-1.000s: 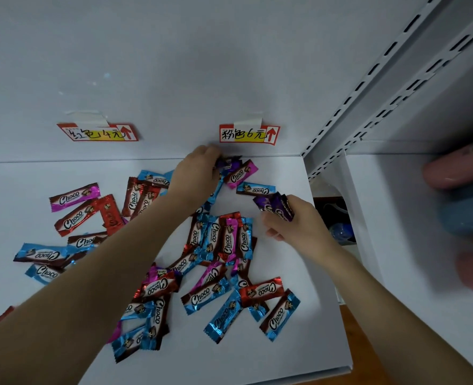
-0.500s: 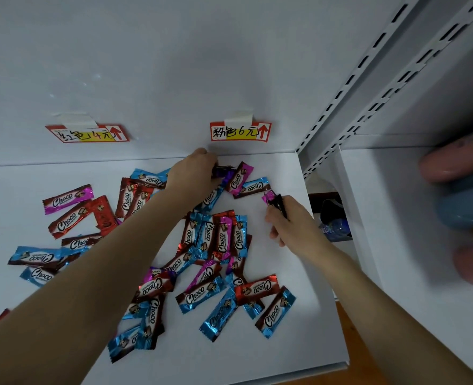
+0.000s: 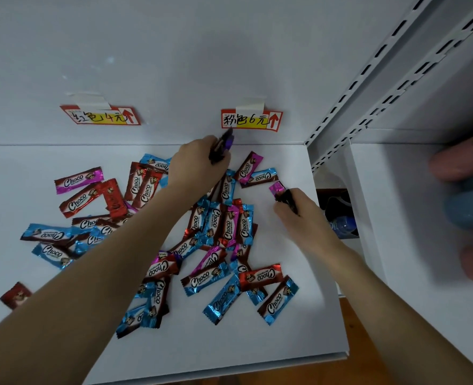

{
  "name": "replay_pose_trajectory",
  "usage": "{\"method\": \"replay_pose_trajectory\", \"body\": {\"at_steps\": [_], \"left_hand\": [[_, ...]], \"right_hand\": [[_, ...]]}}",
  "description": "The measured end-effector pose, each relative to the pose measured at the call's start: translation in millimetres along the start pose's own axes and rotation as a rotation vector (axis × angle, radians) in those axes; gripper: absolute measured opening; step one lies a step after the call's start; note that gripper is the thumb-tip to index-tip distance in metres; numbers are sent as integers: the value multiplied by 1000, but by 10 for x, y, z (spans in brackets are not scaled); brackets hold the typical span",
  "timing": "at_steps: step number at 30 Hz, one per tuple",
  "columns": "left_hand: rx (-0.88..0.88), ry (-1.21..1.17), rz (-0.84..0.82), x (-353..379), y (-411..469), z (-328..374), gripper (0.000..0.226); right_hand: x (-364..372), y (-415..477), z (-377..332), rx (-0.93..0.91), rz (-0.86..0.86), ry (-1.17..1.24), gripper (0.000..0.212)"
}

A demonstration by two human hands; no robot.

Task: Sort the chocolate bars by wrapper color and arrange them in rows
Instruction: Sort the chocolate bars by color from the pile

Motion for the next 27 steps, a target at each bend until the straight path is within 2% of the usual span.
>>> {"method": "replay_pose_trajectory", "body": {"at_steps": [4,9,13,17,24,27], "left_hand": [[-98,-150,112,-193,-287,-47,27],[-216,-275,134,-364,-768,-229,31],[-301,-302,170,-480,-1147,-371,24],[-343,-267,204,-596,-1409,-532,18],[-432,-273,319,-923,-1763,-826,6],[-458,-287,363,-1078,-1910,-936,9]], "right_hand": [[7,-39,-58,-80,79,-57,20],[151,-76,-214,-219,25,-190,13],[442,-132,-399,-407,-28,-347,30],[762,-128,-488,-447,-93,-495,40],[877,-121,-649,-397,-74,-615,42],[916,-132,-776,-401,-58,-597,38]]}}
Point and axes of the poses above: each hand's wrist, its own y-axis towards the middle knuckle, its own x-axis out of the palm, z = x × y, the point moved 4 cm from there along y, towards the middle knuckle, and after that the axes turned 6 degrees about x, right-handed, at the moved point
